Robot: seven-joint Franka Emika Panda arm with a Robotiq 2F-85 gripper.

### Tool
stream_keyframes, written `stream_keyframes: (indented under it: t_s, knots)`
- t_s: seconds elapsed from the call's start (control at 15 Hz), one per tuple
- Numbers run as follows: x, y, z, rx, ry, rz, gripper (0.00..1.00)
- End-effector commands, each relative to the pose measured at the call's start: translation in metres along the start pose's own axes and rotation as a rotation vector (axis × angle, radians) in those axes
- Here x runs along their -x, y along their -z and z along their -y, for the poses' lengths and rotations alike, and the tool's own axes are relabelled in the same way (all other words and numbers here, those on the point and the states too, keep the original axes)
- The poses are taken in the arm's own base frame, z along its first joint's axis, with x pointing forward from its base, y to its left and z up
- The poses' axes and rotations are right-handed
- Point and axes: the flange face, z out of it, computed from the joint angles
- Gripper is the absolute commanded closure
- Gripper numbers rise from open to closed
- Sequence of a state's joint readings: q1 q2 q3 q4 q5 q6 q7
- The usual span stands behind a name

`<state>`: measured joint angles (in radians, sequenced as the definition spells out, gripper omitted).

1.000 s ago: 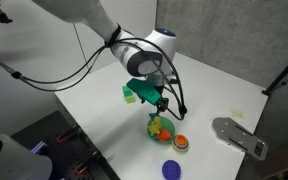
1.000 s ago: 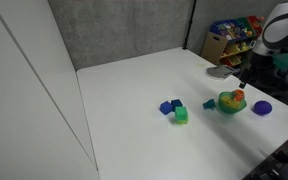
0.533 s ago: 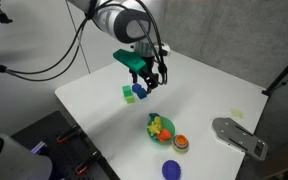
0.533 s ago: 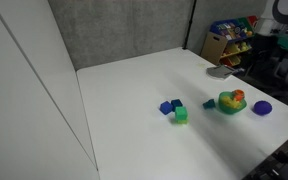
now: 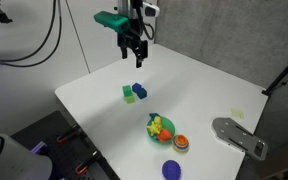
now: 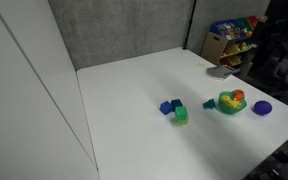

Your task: Pick up the yellow toy from the table and put it in the bowl

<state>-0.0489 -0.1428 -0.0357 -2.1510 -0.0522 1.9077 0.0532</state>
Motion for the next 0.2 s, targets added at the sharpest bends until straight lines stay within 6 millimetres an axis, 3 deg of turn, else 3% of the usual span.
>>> stream_keyframes:
  t_s: [0.0, 0.13]
  knots:
    - [0.0013, 0.0043, 0.0004, 0.000, 0.001, -0.003, 0.00]
    - [0.0011, 0.0017, 0.0006, 0.000, 0.002, 0.002, 0.00]
